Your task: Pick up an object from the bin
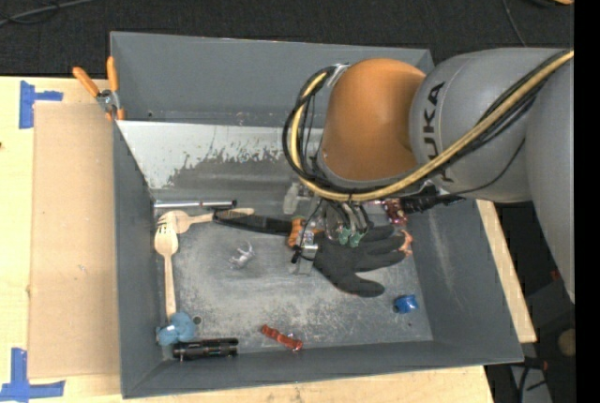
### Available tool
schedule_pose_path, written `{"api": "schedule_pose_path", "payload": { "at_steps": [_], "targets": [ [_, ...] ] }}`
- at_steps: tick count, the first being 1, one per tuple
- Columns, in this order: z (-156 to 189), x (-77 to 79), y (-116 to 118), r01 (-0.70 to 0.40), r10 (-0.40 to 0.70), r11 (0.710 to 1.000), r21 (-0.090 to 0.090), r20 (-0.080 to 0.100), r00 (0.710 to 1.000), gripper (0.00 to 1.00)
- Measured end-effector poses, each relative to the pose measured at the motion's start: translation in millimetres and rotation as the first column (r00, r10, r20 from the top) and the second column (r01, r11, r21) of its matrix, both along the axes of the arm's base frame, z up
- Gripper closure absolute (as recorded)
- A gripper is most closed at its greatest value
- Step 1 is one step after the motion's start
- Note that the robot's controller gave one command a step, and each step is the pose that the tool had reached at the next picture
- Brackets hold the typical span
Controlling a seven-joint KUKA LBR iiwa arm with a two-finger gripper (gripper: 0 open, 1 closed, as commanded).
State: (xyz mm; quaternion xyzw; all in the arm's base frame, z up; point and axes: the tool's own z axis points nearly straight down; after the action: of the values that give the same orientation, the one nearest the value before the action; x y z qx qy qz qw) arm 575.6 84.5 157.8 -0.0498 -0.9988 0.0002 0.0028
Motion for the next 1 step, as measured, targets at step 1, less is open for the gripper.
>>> {"api": "schedule_pose_path", "payload": {
  "at_steps": [1],
  "targets": [
    [-25.9,4.8,-9.4,-0.015,0.015,1.000,0.000,-0.002,1.000,0.00]
  ]
}}
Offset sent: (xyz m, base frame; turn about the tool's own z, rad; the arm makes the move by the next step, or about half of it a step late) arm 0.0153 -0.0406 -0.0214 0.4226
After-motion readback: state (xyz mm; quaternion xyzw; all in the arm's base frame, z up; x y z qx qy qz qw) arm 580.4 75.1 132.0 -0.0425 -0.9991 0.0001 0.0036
